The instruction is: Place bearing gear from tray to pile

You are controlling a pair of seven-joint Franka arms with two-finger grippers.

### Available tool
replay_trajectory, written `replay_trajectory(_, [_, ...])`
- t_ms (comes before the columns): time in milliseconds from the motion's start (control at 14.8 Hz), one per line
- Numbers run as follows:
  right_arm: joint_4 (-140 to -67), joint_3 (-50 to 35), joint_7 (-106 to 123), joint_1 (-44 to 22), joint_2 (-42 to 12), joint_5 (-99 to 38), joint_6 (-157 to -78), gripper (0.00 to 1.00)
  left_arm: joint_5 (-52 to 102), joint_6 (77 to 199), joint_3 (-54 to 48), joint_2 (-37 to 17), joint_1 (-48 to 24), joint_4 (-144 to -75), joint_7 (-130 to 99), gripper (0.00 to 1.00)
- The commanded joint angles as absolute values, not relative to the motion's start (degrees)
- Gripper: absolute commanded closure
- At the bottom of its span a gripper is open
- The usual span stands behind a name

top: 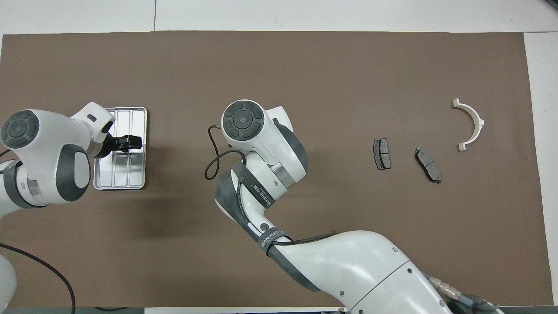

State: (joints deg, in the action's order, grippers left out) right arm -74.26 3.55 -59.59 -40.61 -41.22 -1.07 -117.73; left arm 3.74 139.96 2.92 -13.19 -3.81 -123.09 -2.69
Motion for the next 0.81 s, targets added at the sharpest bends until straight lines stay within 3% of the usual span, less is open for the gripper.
replay_trajectory(0, [-63.7,4.0,-61.9,-40.9,-48.5,-1.1,-114.7,0.00,4.6,140.4,3.4,-10.5,-4.6,-125.9,-2.6,0.00])
replay_trajectory(404, [-63.5,4.0,-62.2,-42.0,-51.2,1.3,-114.4,0.00,4.6,133.9,3.5,-9.7,-4.1,-125.8,-2.4,0.01])
replay_trajectory(741, [-62.7,4.2,-62.1,-41.7,-51.2,1.2,-111.7,0.00,4.6,135.3,3.4,-10.0,-3.9,-125.2,-2.2,0.01])
